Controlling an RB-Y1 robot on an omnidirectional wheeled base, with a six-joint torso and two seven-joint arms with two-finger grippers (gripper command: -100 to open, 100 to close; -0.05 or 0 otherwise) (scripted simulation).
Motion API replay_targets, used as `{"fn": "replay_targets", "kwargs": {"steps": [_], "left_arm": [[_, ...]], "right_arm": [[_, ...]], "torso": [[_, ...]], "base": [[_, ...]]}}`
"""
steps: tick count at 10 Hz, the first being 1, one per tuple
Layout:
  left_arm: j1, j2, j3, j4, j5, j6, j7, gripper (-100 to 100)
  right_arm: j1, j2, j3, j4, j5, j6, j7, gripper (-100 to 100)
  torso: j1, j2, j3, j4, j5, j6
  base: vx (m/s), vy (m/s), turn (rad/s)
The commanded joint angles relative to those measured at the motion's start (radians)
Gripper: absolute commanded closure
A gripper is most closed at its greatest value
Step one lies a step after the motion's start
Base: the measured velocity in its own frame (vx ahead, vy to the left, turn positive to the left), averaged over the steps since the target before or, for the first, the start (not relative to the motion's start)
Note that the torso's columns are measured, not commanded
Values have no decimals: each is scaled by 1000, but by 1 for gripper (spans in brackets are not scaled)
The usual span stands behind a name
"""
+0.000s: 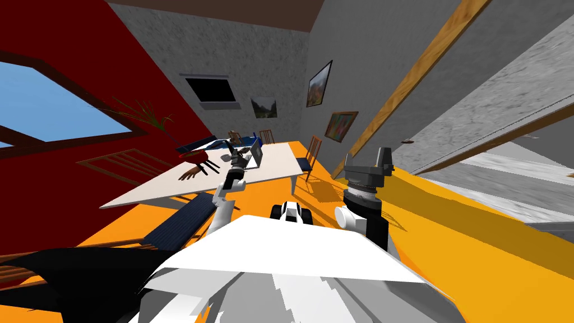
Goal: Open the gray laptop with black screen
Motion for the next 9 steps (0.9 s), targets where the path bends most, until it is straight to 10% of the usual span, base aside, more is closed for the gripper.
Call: {"fn": "replay_targets", "kwargs": {"steps": [1,9], "left_arm": [[-50,13,33,51,-5,57,34,-100],[-188,97,158,222,-9,239,158,-100]], "right_arm": [[0,0,0,0,0,0,0,0],[0,0,0,0,0,0,0,0]], "torso": [[1,2,1,0,0,0],[2,2,1,1,0,0]], "base": [[37,-90,-8],[35,-98,-21]]}}
